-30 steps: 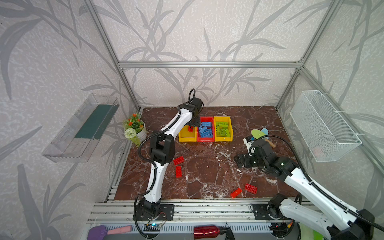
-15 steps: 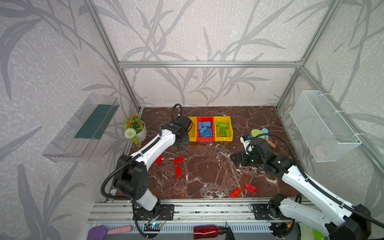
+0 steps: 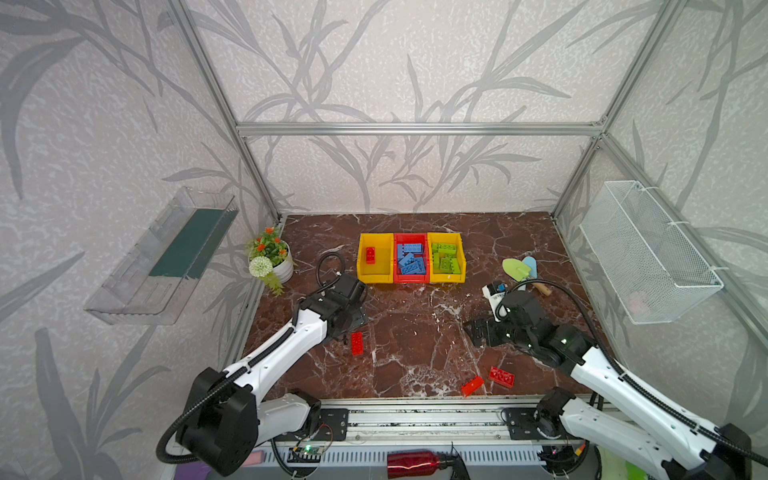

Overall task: Sort the legos into containers by color
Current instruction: 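Lower the left gripper onto another red brick and close it, then carry the red brick with the left gripper into the yellow bin and release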

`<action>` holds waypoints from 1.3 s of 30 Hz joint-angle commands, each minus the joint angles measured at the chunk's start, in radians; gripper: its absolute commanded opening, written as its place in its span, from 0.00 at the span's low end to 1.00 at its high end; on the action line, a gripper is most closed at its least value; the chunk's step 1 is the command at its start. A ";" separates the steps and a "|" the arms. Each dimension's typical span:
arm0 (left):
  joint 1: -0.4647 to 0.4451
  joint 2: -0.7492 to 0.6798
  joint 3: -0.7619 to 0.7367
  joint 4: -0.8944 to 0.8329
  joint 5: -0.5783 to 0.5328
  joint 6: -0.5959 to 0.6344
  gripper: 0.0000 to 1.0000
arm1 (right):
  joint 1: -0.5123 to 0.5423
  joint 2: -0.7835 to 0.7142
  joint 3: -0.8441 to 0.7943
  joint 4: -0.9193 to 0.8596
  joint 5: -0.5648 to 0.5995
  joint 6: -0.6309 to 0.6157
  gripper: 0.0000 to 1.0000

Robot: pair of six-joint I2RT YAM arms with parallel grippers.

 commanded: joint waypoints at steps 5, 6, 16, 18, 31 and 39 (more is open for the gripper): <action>-0.014 0.040 -0.002 0.052 0.002 -0.051 0.87 | 0.008 -0.037 -0.005 -0.025 0.019 0.007 0.99; -0.014 0.056 0.002 0.057 0.006 -0.047 0.87 | 0.009 -0.040 -0.008 -0.027 0.020 0.006 0.99; -0.014 0.213 0.056 0.077 -0.012 -0.017 0.87 | 0.008 -0.049 -0.026 -0.027 0.020 -0.008 0.99; -0.015 0.230 0.061 0.082 -0.012 -0.015 0.87 | 0.009 -0.048 -0.028 -0.026 0.021 -0.013 0.99; -0.003 0.373 0.085 0.148 -0.014 0.025 0.84 | 0.009 -0.032 -0.029 -0.020 0.023 -0.012 0.99; 0.012 0.425 0.119 0.127 -0.014 0.054 0.38 | 0.007 -0.031 -0.010 -0.041 0.045 -0.010 0.99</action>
